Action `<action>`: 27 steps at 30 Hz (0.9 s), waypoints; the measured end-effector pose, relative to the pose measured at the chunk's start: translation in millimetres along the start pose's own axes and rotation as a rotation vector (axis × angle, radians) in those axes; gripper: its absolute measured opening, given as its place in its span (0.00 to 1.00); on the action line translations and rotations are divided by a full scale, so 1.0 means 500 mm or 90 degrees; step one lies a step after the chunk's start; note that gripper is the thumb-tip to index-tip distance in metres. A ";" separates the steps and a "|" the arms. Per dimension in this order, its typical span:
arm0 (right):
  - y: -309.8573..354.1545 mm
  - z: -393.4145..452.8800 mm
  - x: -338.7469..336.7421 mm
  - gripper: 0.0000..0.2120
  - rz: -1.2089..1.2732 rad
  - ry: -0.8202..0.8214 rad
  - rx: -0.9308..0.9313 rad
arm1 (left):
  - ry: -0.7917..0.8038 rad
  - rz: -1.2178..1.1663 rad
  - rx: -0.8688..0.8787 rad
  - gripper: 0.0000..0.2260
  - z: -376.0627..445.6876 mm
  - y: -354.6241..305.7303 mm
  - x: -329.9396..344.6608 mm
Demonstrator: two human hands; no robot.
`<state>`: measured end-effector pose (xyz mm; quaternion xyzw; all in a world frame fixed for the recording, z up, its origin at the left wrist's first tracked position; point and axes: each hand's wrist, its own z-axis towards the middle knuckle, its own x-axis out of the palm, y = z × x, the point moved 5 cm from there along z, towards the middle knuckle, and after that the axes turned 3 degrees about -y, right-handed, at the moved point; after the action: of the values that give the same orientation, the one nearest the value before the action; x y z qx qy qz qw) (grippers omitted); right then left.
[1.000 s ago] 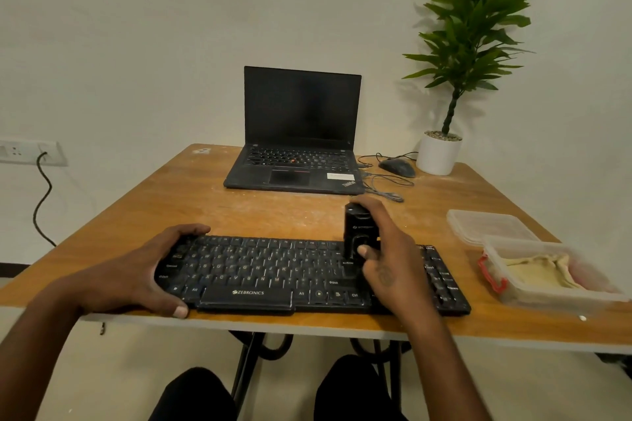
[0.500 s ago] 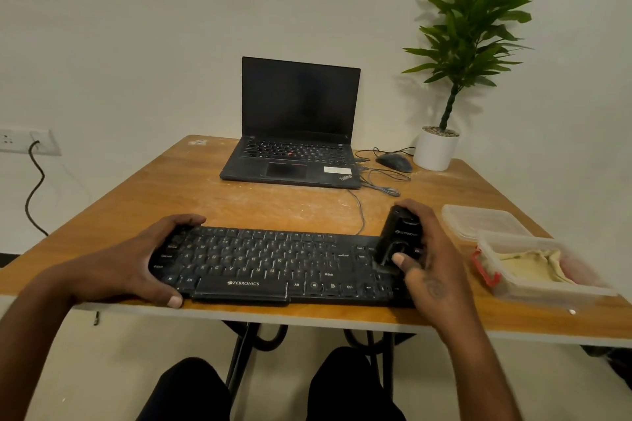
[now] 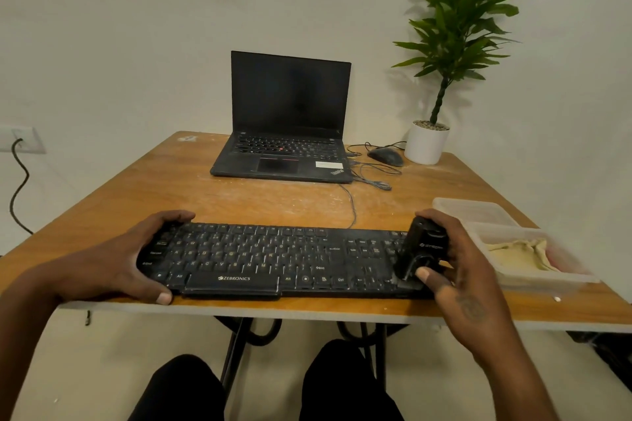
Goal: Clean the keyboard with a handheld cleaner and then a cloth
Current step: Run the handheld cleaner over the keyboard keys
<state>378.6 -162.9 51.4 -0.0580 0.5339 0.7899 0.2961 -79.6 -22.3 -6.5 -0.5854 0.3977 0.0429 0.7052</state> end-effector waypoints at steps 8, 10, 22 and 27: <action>0.030 -0.009 0.064 0.43 -0.002 0.032 -0.040 | -0.011 -0.012 0.006 0.56 0.003 0.005 -0.001; 0.024 -0.008 0.047 0.42 0.022 0.031 -0.038 | -0.008 -0.013 0.004 0.56 0.003 0.006 -0.001; 0.023 -0.012 0.023 0.43 -0.040 -0.013 -0.042 | -0.011 -0.008 0.001 0.57 0.003 0.011 -0.002; 0.026 -0.016 0.029 0.42 0.018 0.026 -0.034 | -0.011 -0.013 0.000 0.57 0.006 0.014 -0.003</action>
<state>358.3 -167.2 52.6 -0.0746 0.5195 0.8066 0.2720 -82.9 -16.8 -11.0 -0.5890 0.3857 0.0407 0.7090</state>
